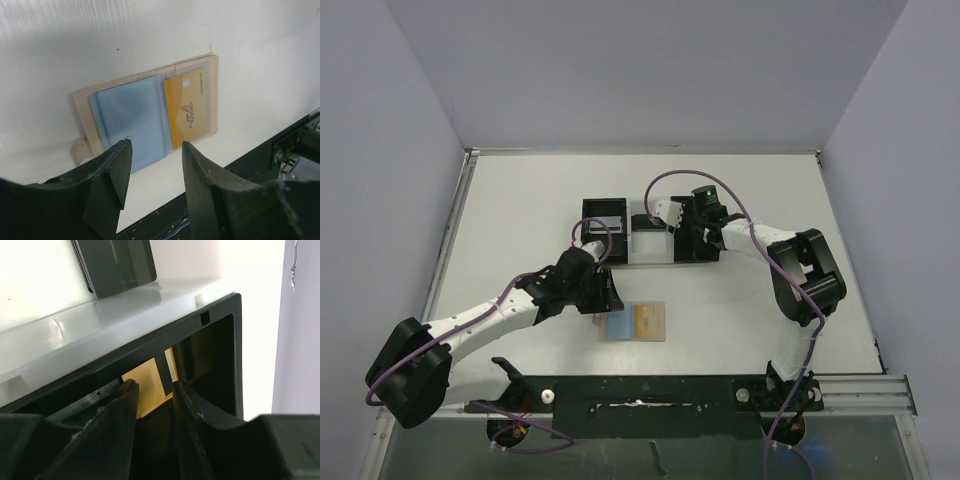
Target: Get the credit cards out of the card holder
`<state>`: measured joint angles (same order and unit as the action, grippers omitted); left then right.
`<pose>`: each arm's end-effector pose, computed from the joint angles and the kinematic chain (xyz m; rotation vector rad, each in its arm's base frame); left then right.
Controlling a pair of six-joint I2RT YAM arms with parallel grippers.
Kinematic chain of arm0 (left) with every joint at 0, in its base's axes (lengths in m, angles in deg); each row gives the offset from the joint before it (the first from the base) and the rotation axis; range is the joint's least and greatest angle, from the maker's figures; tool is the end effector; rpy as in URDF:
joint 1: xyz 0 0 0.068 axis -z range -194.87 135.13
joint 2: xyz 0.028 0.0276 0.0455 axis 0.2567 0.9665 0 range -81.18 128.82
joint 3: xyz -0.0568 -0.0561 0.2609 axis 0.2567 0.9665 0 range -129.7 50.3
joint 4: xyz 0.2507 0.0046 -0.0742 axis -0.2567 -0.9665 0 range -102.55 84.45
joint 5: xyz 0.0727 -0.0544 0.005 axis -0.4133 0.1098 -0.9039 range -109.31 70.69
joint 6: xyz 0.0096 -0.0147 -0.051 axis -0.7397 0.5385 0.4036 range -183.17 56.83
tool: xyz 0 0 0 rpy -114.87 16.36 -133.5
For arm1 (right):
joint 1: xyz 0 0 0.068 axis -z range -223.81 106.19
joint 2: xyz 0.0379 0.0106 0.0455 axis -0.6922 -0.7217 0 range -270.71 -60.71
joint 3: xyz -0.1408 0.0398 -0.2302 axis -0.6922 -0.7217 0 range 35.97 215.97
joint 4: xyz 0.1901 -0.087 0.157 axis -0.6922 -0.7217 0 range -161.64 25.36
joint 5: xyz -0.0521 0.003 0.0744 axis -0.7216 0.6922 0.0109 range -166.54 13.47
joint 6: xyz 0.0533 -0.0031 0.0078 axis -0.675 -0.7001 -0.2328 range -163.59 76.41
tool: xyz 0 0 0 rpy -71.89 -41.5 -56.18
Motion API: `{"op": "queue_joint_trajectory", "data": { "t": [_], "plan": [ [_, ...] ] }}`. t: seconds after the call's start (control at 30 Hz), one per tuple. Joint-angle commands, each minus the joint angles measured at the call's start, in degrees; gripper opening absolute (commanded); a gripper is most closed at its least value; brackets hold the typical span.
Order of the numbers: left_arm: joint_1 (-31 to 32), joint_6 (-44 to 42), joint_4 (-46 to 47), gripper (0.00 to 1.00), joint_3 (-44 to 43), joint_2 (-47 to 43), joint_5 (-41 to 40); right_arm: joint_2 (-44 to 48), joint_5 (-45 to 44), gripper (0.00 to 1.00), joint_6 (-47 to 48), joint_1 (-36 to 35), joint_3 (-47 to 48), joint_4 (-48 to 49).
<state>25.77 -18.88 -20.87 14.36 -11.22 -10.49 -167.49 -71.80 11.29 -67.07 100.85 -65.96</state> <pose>0.1765 -0.1588 0.1914 -0.0086 2.6048 -0.7997 0.3648 0.1602 0.1722 -1.5001 1.7815 -0.1817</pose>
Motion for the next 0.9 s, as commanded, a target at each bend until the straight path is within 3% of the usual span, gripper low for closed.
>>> {"op": "queue_joint_trajectory", "data": {
  "t": [0.0, 0.2, 0.4, 0.6, 0.7, 0.77, 0.87],
  "plan": [
    [-0.34, -1.09, 0.54, 0.43, -0.97, 0.0, 1.3, -0.15, 0.34, 0.36, -0.42, 0.31, 2.3, 0.5],
    [-0.37, -0.71, 1.18, 0.43, -0.97, -0.16, 2.0, -0.41, 0.51, 0.43, -0.41, 0.31, 4.22, -1.33],
    [-0.37, -0.52, 1.79, 0.43, -1.32, 0.16, 2.62, 1.54, -0.36, 0.44, -7.68, 0.41, 6.1, -0.1],
    [-0.37, -0.39, 2.1, 0.43, -1.14, 0.44, 2.85, 5.24, -5.67, 0.32, -40.44, 0.34, 8.96, -2.18],
    [-0.38, -0.3, 2.3, 0.43, -1.48, 0.86, 3.05, 5.73, -8.01, 0.3, -57.24, 0.47, 11.56, -11.05],
    [-0.38, -0.27, 2.5, 0.43, -1.5, 0.97, 3.06, 4.61, -7.93, 0.3, -65.35, 0.49, 14.94, -19.42],
    [-0.33, -0.09, 2.65, 0.43, -1.5, 1.14, 3.14, 4.25, -6.86, 0.2, -71.93, 0.37, 14.71, -23.34]
  ]
}}
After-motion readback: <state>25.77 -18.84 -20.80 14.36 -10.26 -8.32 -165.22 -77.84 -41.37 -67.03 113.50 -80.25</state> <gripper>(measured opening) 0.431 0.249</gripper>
